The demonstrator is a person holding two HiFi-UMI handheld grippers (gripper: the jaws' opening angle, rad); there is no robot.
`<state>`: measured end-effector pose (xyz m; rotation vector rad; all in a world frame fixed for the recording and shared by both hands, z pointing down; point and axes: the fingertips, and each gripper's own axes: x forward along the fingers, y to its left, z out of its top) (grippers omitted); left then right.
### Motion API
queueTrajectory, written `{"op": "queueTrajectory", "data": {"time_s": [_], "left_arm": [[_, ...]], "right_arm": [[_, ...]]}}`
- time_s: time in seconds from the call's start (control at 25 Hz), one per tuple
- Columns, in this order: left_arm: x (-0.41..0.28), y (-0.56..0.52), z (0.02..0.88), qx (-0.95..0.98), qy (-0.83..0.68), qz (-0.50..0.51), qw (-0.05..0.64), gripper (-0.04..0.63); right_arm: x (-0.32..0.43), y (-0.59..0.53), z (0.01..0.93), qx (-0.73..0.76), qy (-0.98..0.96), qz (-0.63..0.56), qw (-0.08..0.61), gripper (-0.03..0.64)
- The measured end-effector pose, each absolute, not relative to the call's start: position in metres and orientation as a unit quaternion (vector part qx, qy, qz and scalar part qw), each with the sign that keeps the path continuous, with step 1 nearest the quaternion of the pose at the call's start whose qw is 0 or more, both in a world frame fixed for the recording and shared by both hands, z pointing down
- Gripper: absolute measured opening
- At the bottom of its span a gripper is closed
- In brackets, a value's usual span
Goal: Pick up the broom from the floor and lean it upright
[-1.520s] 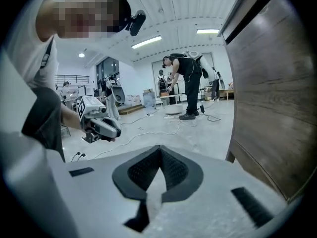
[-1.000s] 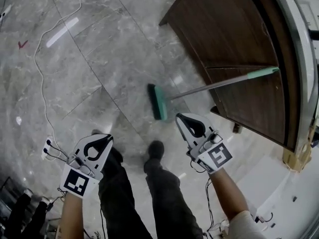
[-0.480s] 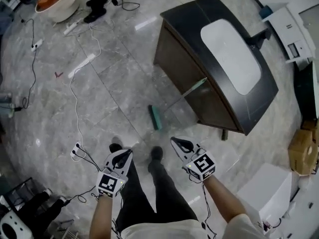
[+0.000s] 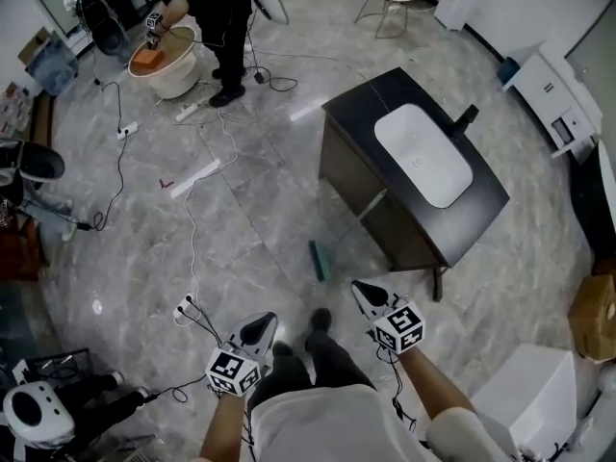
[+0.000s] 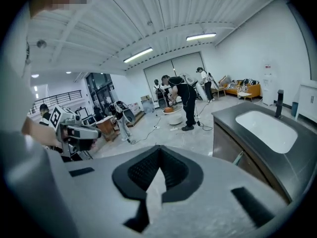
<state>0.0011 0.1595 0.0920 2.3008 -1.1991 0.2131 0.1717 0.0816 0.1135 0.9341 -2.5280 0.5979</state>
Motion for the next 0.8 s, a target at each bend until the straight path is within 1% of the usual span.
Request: {"op": "queueTrajectory", "data": {"time_s": [0.4, 0.56, 0.8], "left_arm": [[-0.009, 0.242, 0.067, 0.87, -0.422, 0.099, 0.237, 0.015], [-0.004, 0.286, 0.049, 0.876, -0.406, 0.089, 0.244, 0.015], [0.002, 0.334, 0.025, 0.889, -0.39, 0.073, 0.231, 0.015]], "right_arm": [[0.153, 0.179, 0.059, 0.356, -0.899, 0.163, 0.196, 0.0], [0.153, 0.229, 0.034, 0.376, -0.894, 0.154, 0.189, 0.0], [0.165, 0.299, 0.002, 0.413, -0.884, 0.133, 0.175, 0.0]]}}
